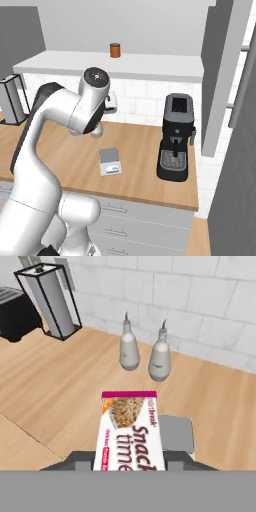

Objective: Pick the bar and place it on the digital scale for weighing, and close the cabinet.

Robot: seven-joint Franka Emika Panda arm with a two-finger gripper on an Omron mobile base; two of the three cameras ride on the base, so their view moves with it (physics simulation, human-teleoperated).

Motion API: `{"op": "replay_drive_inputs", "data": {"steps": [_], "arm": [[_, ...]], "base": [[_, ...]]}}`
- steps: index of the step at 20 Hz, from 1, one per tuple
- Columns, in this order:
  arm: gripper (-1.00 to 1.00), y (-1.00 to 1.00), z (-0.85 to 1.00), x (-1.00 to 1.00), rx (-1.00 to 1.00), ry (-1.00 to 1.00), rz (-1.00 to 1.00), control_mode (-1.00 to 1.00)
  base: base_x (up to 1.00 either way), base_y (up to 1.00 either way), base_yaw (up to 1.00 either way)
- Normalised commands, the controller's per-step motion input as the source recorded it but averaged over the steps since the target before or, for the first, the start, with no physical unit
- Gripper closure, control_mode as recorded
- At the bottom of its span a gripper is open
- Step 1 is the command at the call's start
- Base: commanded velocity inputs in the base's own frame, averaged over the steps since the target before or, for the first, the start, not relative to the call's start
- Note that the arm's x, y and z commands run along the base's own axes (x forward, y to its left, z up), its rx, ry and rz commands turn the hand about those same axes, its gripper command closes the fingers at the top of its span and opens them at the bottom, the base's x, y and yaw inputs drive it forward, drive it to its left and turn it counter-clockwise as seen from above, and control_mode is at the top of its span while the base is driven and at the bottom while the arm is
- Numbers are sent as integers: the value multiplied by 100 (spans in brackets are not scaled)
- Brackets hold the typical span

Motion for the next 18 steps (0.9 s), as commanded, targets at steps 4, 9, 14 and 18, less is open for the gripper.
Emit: {"op": "replay_drive_inputs", "data": {"steps": [4,9,14,18], "arm": [[100,19,-49,0,-4,0,24,-100],[100,16,-55,3,-6,0,19,-100],[100,3,-66,12,-4,0,22,-100],[100,2,-57,41,-3,0,13,-100]], "base": [[0,0,0],[0,0,0],[0,0,0],[0,0,0]]}}
